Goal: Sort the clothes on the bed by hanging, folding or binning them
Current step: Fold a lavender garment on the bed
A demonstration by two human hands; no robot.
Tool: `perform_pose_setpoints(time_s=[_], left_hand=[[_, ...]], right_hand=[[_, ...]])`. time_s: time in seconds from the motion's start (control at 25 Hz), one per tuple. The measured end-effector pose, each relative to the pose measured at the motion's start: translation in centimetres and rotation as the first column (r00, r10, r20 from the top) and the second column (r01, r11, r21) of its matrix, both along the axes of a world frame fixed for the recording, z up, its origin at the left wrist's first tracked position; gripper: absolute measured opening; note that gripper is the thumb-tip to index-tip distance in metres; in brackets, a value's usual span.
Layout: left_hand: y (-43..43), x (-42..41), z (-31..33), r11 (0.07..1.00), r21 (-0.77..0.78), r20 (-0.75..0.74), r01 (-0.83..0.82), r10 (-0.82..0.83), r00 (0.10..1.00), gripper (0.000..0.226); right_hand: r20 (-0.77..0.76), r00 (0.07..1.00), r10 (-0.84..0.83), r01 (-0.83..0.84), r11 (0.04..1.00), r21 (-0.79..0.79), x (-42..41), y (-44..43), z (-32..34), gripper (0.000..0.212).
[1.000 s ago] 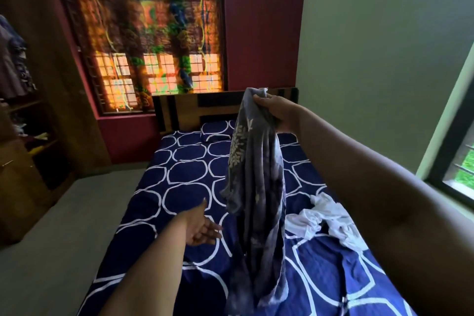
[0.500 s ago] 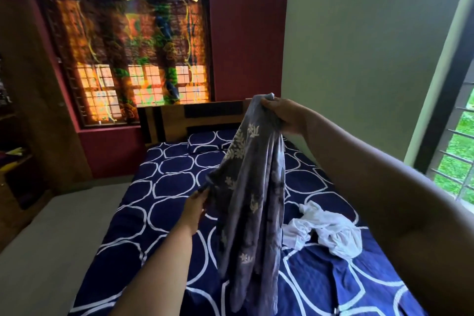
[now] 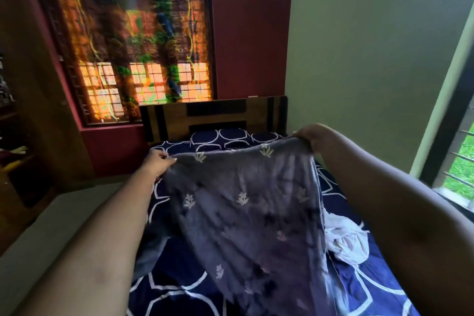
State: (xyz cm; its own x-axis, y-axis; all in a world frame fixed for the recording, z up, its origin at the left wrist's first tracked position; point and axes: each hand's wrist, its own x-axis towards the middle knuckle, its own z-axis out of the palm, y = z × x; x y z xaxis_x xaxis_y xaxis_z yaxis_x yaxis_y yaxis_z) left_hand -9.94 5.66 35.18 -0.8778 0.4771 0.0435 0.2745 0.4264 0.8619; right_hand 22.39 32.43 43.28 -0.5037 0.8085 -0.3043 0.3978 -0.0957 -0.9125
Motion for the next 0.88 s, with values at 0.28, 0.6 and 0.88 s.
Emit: perform_pose_setpoints(time_s=[0.28,0.6,0.88], left_hand=[[5.3,-3.6,7.5,0.913,0.403,0.022,-0.069,0.065,0.998,0.024],[4.5,-6.6,18.6,0.846,0.527,-0.424,0.084,0.176,0.888,0.051],[-4.4,-2.9,2.0,0.835,0.545,-0.149,0.073,0.011,0.989,0.040]], right_hand=[[-0.464,0.872,-0.154,0.161,0.987,-0.024,-7.6,3.9,0.5,0.015],[-0.846,0.531,0.040,0.170,0.974,0.153,-8.7,1.6,10.8,0.023],[-0.647,0.760,-0.066,0.140,0.988,0.065,-6.3,-1.6,-4.9,0.021]])
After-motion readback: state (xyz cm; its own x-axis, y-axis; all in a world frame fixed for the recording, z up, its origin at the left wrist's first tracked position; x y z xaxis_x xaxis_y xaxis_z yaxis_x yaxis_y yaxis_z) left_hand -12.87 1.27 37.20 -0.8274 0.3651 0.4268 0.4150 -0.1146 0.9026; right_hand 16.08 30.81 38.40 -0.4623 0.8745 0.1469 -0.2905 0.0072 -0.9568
